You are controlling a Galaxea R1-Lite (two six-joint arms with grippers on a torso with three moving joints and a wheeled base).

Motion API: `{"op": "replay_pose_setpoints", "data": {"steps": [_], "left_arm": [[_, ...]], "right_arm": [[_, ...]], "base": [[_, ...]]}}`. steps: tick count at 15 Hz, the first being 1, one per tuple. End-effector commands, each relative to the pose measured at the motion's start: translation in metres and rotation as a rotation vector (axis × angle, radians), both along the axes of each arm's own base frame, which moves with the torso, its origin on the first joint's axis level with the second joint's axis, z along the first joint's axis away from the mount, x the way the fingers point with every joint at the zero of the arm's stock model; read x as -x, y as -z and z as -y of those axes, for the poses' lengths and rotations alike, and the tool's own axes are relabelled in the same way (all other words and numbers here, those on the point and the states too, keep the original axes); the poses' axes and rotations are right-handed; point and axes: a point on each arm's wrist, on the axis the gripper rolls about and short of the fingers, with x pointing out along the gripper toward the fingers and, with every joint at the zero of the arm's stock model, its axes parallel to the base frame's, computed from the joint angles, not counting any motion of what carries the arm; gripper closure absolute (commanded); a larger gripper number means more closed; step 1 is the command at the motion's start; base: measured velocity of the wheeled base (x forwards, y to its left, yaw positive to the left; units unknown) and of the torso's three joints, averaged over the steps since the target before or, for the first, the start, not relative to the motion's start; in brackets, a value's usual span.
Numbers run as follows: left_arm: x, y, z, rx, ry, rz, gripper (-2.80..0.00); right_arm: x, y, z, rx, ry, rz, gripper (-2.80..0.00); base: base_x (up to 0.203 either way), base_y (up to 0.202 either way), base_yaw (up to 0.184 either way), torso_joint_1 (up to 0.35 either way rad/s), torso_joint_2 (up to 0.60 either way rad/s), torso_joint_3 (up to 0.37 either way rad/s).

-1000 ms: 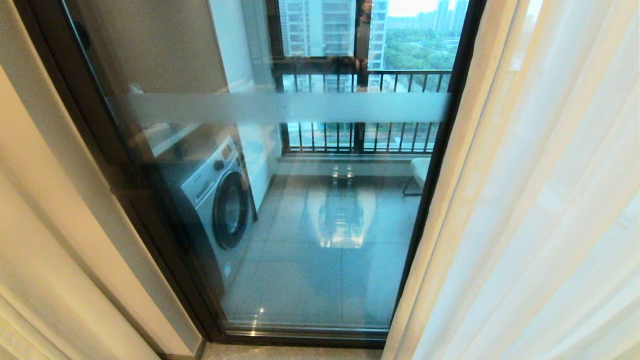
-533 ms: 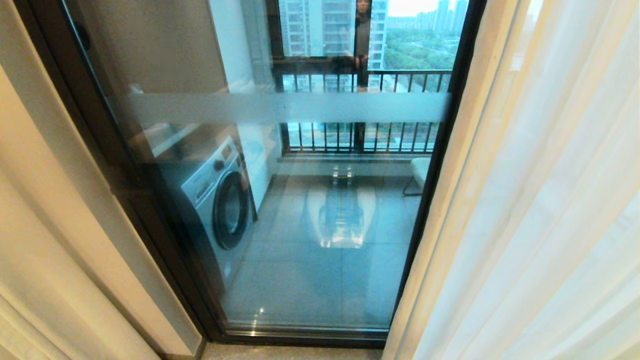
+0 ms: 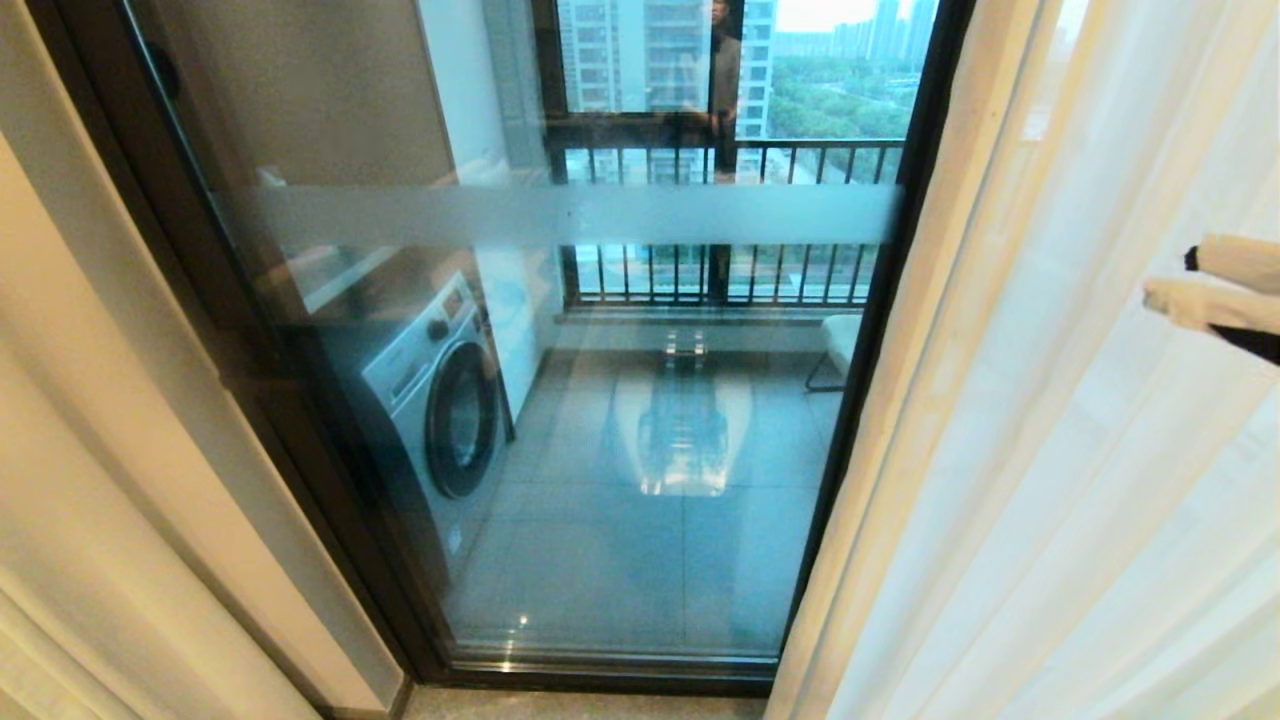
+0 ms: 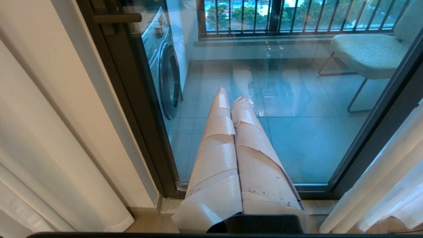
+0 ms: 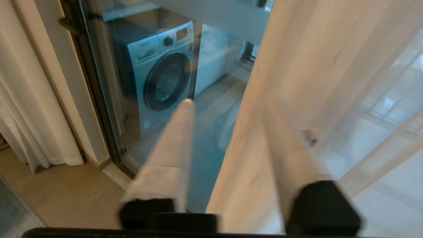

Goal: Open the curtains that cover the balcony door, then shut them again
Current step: Pull the inner curtains open on both sides

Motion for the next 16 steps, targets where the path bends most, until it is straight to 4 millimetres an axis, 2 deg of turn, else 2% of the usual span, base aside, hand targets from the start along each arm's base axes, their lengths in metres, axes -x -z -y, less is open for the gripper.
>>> {"op": "replay_pose_setpoints", "data": {"steps": [1, 5, 9, 14, 16], "left_arm": [[0.0, 0.0, 0.0, -0.001, -0.001, 0.001, 0.0], [0.0, 0.0, 0.0, 0.0, 0.001, 0.001, 0.0], [0.0, 0.0, 0.0, 0.0, 0.001, 0.001, 0.0], [0.0, 0.0, 0.0, 0.0, 0.001, 0.001, 0.0], [0.0, 0.0, 0.0, 0.0, 0.001, 0.001, 0.0]], "right_arm": [[-0.024, 0.006, -0.005, 0.011, 0.001, -0.036, -2.8], [-0.063, 0.007, -0.012, -0.001, 0.043, -0.006, -2.8], [-0.11, 0.006, -0.02, -0.013, 0.128, 0.038, -2.8], [-0.167, -0.003, -0.029, -0.066, 0.21, 0.108, -2.8], [-0.182, -0.006, -0.032, -0.102, 0.235, 0.121, -2.8]], "base": [[0.0, 0.0, 0.0, 0.0, 0.0, 0.0], [0.0, 0.0, 0.0, 0.0, 0.0, 0.0], [0.0, 0.0, 0.0, 0.0, 0.0, 0.0], [0.0, 0.0, 0.0, 0.0, 0.0, 0.0], [0.0, 0.0, 0.0, 0.0, 0.0, 0.0]]}}
